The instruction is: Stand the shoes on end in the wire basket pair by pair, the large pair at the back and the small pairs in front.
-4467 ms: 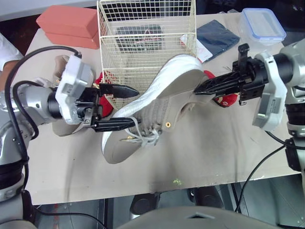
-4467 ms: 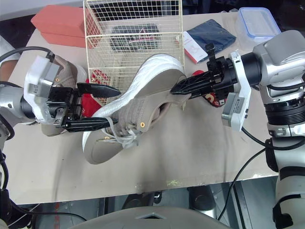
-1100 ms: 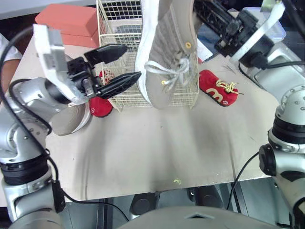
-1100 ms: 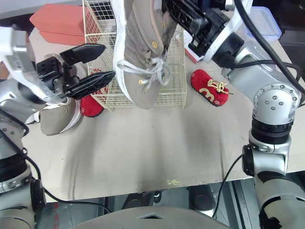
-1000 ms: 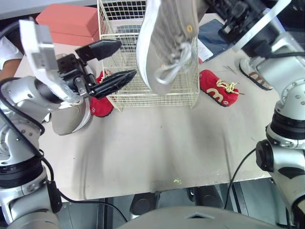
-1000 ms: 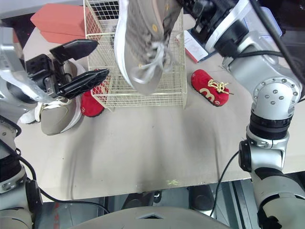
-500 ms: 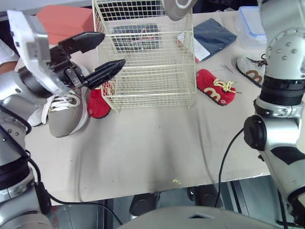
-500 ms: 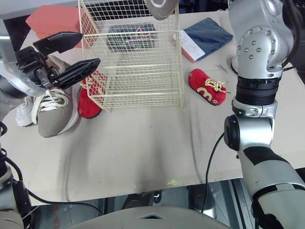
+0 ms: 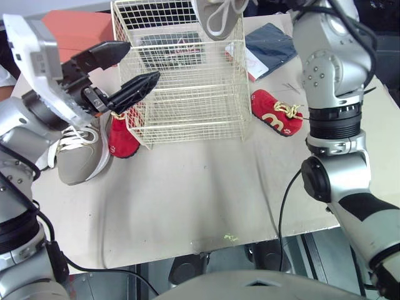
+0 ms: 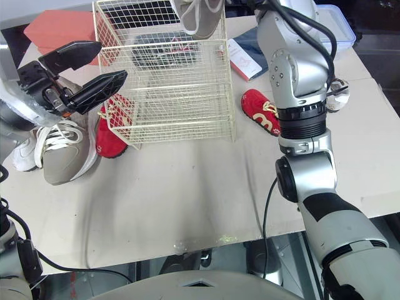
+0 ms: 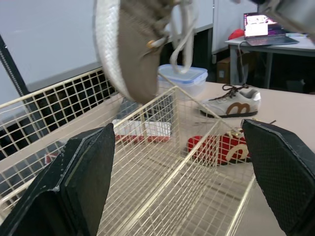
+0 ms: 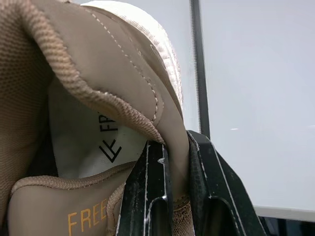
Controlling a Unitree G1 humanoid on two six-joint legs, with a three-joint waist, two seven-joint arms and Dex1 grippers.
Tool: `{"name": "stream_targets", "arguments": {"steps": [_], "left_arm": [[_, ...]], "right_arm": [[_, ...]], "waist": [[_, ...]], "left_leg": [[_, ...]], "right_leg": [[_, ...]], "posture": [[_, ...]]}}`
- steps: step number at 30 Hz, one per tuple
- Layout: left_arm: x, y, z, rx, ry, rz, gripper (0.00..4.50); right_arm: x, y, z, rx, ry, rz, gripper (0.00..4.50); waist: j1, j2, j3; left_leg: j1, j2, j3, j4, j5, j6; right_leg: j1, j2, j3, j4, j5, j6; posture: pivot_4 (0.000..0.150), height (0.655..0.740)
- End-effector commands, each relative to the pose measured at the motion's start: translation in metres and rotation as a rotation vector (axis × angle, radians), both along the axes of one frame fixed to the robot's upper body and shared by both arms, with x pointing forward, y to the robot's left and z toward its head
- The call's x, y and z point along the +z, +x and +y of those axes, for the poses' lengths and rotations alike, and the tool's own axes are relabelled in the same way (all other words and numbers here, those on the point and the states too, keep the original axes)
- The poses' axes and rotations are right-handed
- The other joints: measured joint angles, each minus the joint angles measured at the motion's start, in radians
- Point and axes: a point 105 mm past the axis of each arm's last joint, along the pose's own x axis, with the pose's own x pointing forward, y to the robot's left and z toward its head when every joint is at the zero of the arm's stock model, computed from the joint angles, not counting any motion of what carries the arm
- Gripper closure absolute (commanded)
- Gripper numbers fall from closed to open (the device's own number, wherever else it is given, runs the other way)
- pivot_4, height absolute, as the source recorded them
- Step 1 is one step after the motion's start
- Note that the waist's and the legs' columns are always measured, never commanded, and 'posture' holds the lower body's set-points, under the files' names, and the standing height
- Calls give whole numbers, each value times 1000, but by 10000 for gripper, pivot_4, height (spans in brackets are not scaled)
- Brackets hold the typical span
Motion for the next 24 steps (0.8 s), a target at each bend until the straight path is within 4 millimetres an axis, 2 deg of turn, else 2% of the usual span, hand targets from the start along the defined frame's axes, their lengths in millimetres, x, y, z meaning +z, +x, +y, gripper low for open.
{"name": "stream_targets", "arguments": {"steps": [1,7,10,20,24], "left_arm": [[9,-6,1,7,6,-50,667],[7,-5,4,26,13,-47,667],[6,-5,4,28,13,-45,667],[2,-2,3,28,21,-35,667],[1,0,1,20,23,-33,667]], "right_arm": [[4,-6,13,-89,-129,-60,45000],[-23,5,14,-203,-269,23,45000],[-44,11,13,-201,-306,147,45000],[-103,15,-7,-247,-322,384,45000],[-116,16,-8,-253,-348,416,45000]], "waist": [[0,0,0],[6,0,0],[9,-1,-1],[26,-2,-1],[26,-2,-2]], "left_leg": [[0,0,0,0,0,0],[0,0,-1,0,0,0],[0,-1,-1,0,0,0],[0,-1,-2,0,0,0],[0,-1,-2,0,0,0]], "right_leg": [[0,0,0,0,0,0],[0,0,-1,0,0,0],[0,-1,-1,0,0,0],[1,-2,-1,0,0,0],[1,-2,-1,0,0,0]], "posture": [[1500,7400],[1500,7400],[1500,7400],[1500,7400],[1500,7400]]}}
